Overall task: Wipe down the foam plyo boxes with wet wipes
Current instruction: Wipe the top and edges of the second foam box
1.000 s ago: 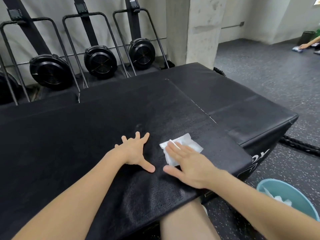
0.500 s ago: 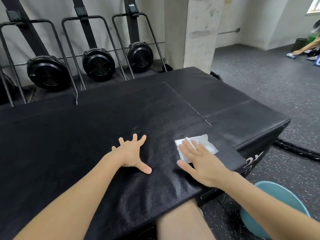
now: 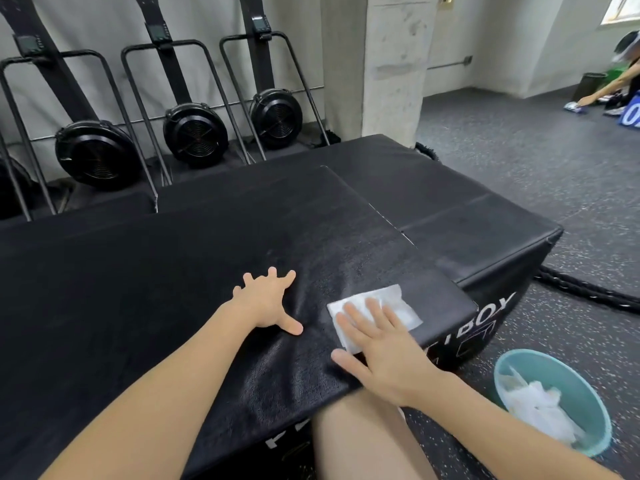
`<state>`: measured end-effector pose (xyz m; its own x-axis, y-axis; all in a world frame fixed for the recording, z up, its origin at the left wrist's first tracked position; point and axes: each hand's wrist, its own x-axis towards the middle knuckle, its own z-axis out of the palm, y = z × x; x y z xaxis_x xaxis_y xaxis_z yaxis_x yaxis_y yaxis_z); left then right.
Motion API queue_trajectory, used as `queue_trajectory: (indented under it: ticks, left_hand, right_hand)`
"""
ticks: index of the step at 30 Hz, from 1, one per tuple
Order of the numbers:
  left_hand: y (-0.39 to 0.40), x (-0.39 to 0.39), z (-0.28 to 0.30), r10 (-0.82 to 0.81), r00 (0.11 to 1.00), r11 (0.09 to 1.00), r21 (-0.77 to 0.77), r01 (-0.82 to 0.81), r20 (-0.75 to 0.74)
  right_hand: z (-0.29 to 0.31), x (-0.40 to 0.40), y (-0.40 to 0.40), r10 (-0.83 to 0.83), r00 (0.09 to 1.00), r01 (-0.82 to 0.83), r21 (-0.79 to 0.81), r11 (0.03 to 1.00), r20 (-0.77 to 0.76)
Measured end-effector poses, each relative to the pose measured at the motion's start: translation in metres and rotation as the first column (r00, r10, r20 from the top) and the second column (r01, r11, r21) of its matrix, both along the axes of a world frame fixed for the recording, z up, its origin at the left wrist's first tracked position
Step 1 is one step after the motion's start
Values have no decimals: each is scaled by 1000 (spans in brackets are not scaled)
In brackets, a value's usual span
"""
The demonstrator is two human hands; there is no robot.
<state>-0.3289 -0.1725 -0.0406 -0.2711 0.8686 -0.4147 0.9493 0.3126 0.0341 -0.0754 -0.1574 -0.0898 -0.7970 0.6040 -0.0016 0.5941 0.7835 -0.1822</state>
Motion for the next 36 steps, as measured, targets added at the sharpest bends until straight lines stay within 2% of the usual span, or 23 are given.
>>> queue_trajectory:
  ticks: [3,6,8,10,12,16,19,21,24,27,28,32,34,36]
  left_hand:
    - [-8,16,9,-89,991,994,68,83,97]
    - [-13,29,11,-88,972,995,60,77,218]
    - [-15,39,4,-97,980,995,4,98,172]
    - [-14,43,-1,-106,988,994,-10,108,114]
    - [-14,44,-4,-112,989,994,-2,113,98]
    - [-15,42,-6,-99,990,995,2,100,100]
    - [-20,42,-6,-85,987,996,20,83,137]
    - [-22,41,-6,-84,985,996,31,81,152]
    - [-23,41,-6,-90,985,996,40,85,148]
    - [-23,42,-7,-98,985,995,40,93,140]
    - [-22,42,-8,-96,986,995,39,92,139]
    - [-21,39,-13,-93,986,995,44,88,139]
    - [-22,38,-14,-88,985,995,54,81,149]
    - [-23,38,-14,-87,984,995,67,78,154]
  right_hand:
    - [1,19,12,-14,1000,14,-48,999,-8]
    - [2,45,65,-192,981,194,63,979,-33]
    - [-1,59,89,-314,949,315,74,946,-17]
    - [-8,61,89,-361,932,362,61,930,-26]
    - [-17,50,62,-319,947,320,101,942,-27]
    - [-16,21,-21,-64,996,64,-3,998,-58]
    - [-9,27,-22,-5,999,4,-24,1000,-32]
    - [-10,41,9,-76,997,76,7,997,-26]
    - [-12,64,52,-274,961,276,70,959,-35]
    - [-19,63,46,-353,933,356,47,933,-65]
    - [-22,56,32,-326,943,330,55,942,-72]
    - [-28,35,-36,-55,994,58,25,998,-99]
    - [-26,41,-42,37,994,-36,12,999,-102]
    - [-24,52,-21,48,994,-42,57,997,-102]
